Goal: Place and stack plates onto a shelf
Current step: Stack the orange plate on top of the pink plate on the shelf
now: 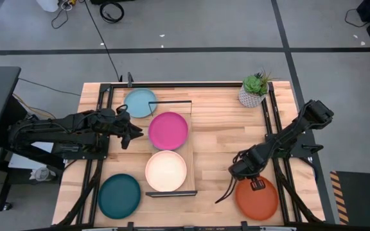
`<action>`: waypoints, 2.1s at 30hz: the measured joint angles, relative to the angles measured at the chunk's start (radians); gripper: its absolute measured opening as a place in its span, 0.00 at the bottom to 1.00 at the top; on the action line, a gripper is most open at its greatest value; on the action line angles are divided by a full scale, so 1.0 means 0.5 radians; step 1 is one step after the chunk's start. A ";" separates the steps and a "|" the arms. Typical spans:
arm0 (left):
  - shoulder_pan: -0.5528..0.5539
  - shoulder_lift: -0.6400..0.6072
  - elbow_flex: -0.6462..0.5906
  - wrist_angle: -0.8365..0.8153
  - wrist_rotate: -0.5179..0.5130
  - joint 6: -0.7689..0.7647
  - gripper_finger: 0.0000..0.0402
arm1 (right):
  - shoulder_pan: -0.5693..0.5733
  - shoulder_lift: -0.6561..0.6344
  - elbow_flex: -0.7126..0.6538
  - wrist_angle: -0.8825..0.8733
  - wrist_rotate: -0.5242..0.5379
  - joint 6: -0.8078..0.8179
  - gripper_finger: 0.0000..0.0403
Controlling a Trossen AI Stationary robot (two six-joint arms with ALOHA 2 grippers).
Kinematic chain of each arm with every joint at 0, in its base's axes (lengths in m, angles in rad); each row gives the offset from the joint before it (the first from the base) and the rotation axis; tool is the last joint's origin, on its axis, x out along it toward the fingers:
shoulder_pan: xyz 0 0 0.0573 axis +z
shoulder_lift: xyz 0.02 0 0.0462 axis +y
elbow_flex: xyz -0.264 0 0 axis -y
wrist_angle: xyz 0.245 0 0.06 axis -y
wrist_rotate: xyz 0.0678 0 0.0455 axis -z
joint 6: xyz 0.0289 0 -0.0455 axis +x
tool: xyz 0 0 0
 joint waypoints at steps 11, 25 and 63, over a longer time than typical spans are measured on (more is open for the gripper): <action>0.000 -0.001 0.000 0.003 -0.002 -0.048 0.32 | -0.249 -0.137 0.000 -0.044 -0.050 0.008 0.01; 0.000 -0.001 0.000 0.027 -0.040 -0.121 0.32 | -0.841 -0.384 0.000 -0.044 -0.215 0.449 0.01; 0.000 0.000 0.000 0.073 -0.038 -0.210 0.32 | -1.441 -0.264 0.328 0.874 0.167 1.365 0.01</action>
